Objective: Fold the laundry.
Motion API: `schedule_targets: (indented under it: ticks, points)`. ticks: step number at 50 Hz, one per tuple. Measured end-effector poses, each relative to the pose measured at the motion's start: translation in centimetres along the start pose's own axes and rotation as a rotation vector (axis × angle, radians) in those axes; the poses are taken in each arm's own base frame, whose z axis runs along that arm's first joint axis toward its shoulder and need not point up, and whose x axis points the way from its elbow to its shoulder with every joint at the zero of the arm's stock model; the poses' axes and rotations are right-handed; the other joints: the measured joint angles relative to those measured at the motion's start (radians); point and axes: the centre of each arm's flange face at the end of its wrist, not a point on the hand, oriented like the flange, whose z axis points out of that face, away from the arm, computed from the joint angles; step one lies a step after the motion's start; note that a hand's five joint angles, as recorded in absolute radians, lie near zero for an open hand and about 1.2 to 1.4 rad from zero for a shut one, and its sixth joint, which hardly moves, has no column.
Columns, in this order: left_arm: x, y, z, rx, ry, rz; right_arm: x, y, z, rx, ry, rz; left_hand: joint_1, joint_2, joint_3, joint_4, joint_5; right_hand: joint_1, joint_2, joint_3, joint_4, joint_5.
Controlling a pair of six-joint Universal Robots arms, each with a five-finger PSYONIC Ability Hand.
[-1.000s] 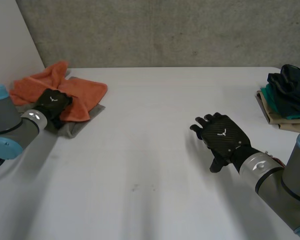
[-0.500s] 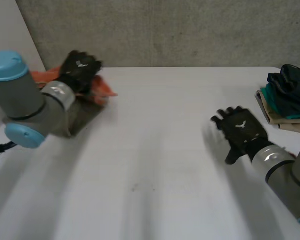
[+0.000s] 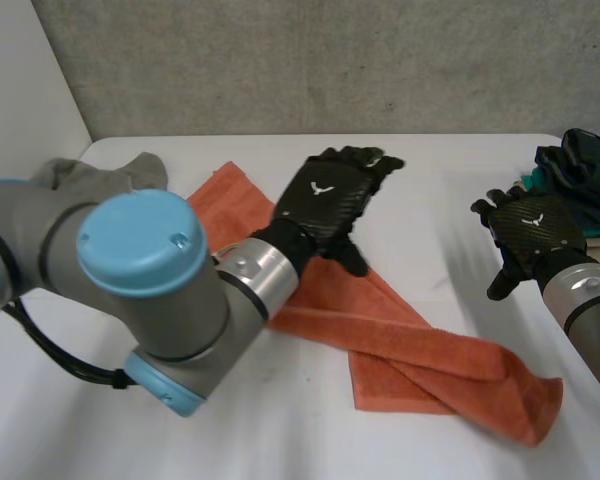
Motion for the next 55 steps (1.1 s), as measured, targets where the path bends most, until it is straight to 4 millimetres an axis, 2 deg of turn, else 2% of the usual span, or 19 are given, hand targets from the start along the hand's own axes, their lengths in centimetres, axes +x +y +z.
schedule_targets:
  ticks: [3, 4, 9, 12, 13, 17, 19, 22, 28, 29, 33, 39, 40, 43, 44, 45, 51, 54, 55]
  points:
    - [-0.8, -0.1, -0.4, -0.020, -0.022, 0.008, -0.1, -0.1, -0.1, -0.001, -0.017, 0.001, 0.000, 0.000, 0.000, 0.000, 0.000, 0.000, 0.000, 0.000, 0.000, 0.000]
    - [-2.8, -0.1, -1.6, -0.080, -0.075, 0.026, -0.5, -0.4, -0.5, -0.009, -0.067, 0.007, 0.000, 0.000, 0.000, 0.000, 0.000, 0.000, 0.000, 0.000, 0.000, 0.000]
    - [-6.1, 0.6, -3.7, -0.176, -0.164, 0.088, -1.0, -1.5, -1.8, -0.069, -0.171, 0.031, 0.000, 0.000, 0.000, 0.000, 0.000, 0.000, 0.000, 0.000, 0.000, 0.000]
    - [-7.9, 1.1, -4.3, -0.210, -0.206, 0.138, -1.1, -2.0, -2.6, -0.113, -0.213, 0.045, 0.000, 0.000, 0.000, 0.000, 0.000, 0.000, 0.000, 0.000, 0.000, 0.000]
    - [-9.4, 1.6, -4.6, -0.236, -0.240, 0.188, -1.2, -2.4, -3.3, -0.153, -0.243, 0.056, 0.001, 0.000, 0.000, 0.000, 0.000, 0.000, 0.000, 0.000, 0.000, 0.000]
    - [-12.4, 2.7, -5.0, -0.293, -0.291, 0.297, -1.5, -2.6, -4.5, -0.234, -0.293, 0.058, 0.002, 0.000, 0.000, 0.000, 0.000, 0.000, 0.000, 0.000, 0.000, 0.000]
    - [-13.4, 3.3, -5.1, -0.315, -0.304, 0.336, -1.7, -2.5, -4.9, -0.256, -0.305, 0.053, 0.003, 0.001, 0.000, 0.001, 0.000, 0.000, 0.000, 0.000, 0.000, 0.000]
    - [-16.6, 5.5, -5.4, -0.402, -0.335, 0.448, -2.2, -1.7, -5.5, -0.308, -0.331, 0.023, 0.003, 0.002, 0.002, 0.002, 0.001, 0.000, 0.000, 0.000, 0.000, 0.000]
    - [-19.3, 8.1, -5.5, -0.476, -0.327, 0.517, -2.7, 0.0, -5.2, -0.325, -0.318, -0.013, 0.003, 0.008, 0.002, 0.002, 0.003, 0.000, 0.000, 0.000, 0.000, 0.000]
    - [-20.0, 9.0, -5.4, -0.491, -0.308, 0.527, -2.9, 0.9, -4.7, -0.325, -0.301, -0.024, 0.005, 0.022, 0.005, 0.012, 0.003, 0.004, 0.008, 0.009, 0.004, 0.004]
    - [-20.8, 9.9, -5.2, -0.491, -0.278, 0.521, -3.2, 2.5, -3.7, -0.330, -0.267, -0.037, 0.057, 0.043, 0.034, 0.046, 0.003, 0.033, 0.059, 0.068, 0.036, 0.042]
    - [-21.0, 10.1, -5.2, -0.482, -0.265, 0.505, -3.3, 3.5, -2.9, -0.338, -0.251, -0.039, 0.058, 0.044, 0.035, 0.046, 0.003, 0.416, 0.490, 0.492, 0.471, 0.442]
    - [-21.0, 10.0, -5.2, -0.481, -0.263, 0.502, -3.3, 3.5, -2.9, -0.338, -0.252, -0.038, 0.058, 0.044, 0.035, 0.046, 0.003, 0.540, 0.644, 0.643, 0.603, 0.566]
    - [-20.8, 10.0, -5.2, -0.480, -0.261, 0.497, -3.3, 3.6, -2.8, -0.339, -0.253, -0.036, 0.058, 0.044, 0.035, 0.047, 0.003, 0.540, 0.644, 0.643, 0.603, 0.566]
    - [-20.7, 9.9, -5.2, -0.479, -0.261, 0.493, -3.2, 3.5, -2.7, -0.336, -0.251, -0.035, 0.058, 0.044, 0.035, 0.047, 0.003, 0.782, 0.955, 0.957, 0.938, 0.901]
    - [-20.7, 9.9, -5.2, -0.478, -0.261, 0.492, -3.2, 3.5, -2.7, -0.334, -0.250, -0.034, 0.058, 0.044, 0.035, 0.047, 0.003, 0.782, 0.957, 0.971, 0.951, 0.912]
    - [-20.2, 9.0, -5.5, -0.463, -0.268, 0.468, -2.2, 1.4, -2.8, -0.267, -0.210, -0.040, 0.058, 0.046, 0.035, 0.047, 0.003, 0.782, 0.957, 0.973, 0.953, 0.913]
    - [-19.9, 8.5, -5.6, -0.451, -0.273, 0.442, -1.3, -0.9, -3.3, -0.190, -0.173, -0.047, 0.084, 0.073, 0.059, 0.070, 0.035, 0.782, 0.957, 0.973, 0.953, 0.913]
    - [-19.9, 8.5, -5.6, -0.451, -0.273, 0.442, -1.3, -0.9, -3.3, -0.190, -0.173, -0.047, 0.084, 0.073, 0.059, 0.070, 0.035, 0.782, 0.957, 0.973, 0.953, 0.913]
